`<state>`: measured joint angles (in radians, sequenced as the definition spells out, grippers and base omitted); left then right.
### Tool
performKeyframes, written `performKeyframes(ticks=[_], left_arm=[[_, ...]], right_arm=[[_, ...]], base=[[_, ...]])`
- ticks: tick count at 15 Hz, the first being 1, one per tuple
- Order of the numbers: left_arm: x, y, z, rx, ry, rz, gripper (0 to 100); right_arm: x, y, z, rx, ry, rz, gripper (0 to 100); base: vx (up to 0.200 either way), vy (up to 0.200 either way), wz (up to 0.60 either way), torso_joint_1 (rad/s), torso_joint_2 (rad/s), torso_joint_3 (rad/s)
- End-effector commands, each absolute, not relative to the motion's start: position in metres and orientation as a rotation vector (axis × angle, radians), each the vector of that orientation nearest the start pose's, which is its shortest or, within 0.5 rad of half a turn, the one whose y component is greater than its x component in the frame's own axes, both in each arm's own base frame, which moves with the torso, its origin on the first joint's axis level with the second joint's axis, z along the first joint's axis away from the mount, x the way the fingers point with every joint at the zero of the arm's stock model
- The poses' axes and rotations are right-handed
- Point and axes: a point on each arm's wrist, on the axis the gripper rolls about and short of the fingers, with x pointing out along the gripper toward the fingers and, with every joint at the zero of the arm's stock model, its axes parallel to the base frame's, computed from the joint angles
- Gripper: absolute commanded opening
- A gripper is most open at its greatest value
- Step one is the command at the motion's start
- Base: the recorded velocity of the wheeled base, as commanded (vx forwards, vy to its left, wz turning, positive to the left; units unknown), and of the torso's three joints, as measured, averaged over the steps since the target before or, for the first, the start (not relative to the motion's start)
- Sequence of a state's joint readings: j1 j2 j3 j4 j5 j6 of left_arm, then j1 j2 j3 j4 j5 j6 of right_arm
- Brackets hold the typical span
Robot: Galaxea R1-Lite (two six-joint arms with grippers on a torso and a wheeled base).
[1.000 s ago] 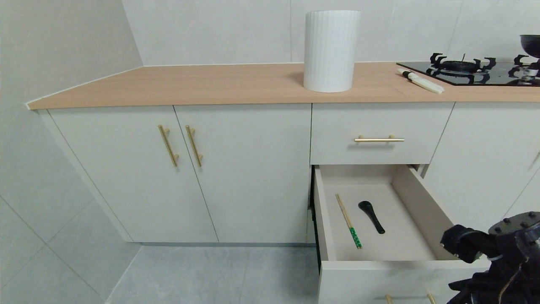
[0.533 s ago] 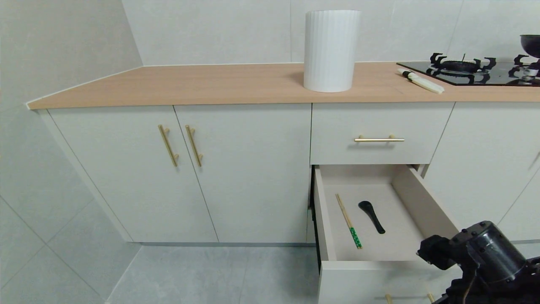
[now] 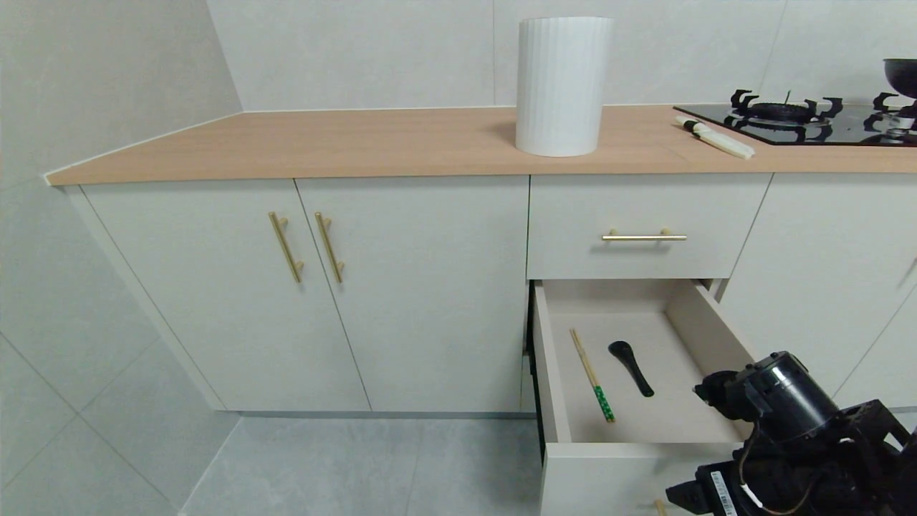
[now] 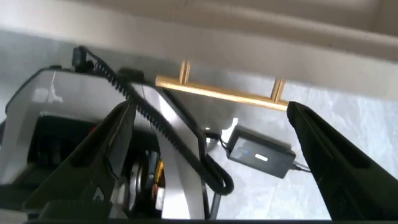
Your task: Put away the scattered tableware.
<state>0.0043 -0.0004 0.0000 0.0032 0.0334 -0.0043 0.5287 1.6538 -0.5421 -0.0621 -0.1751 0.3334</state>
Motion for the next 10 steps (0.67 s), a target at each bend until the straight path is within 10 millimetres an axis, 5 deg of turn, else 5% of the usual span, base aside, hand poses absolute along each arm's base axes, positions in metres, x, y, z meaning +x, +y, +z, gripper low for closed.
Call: performKeyframes(ticks=[1,10], left_arm=[[-0.023,0.001,0.075,-0.005,0.003,0.038,100],[-0.023,0.001,0.075,-0.003,0.003,0.038,100]], right_arm=[[0.199,0.107,0.085,-0.053,1.013,0.128,100],[0.219,0.105,0.083,-0.022,0.913,0.070,100]], base=[[0.000,0.000,0.00,0.000,0.00,0.000],[0.000,0.000,0.00,0.000,0.00,0.000]])
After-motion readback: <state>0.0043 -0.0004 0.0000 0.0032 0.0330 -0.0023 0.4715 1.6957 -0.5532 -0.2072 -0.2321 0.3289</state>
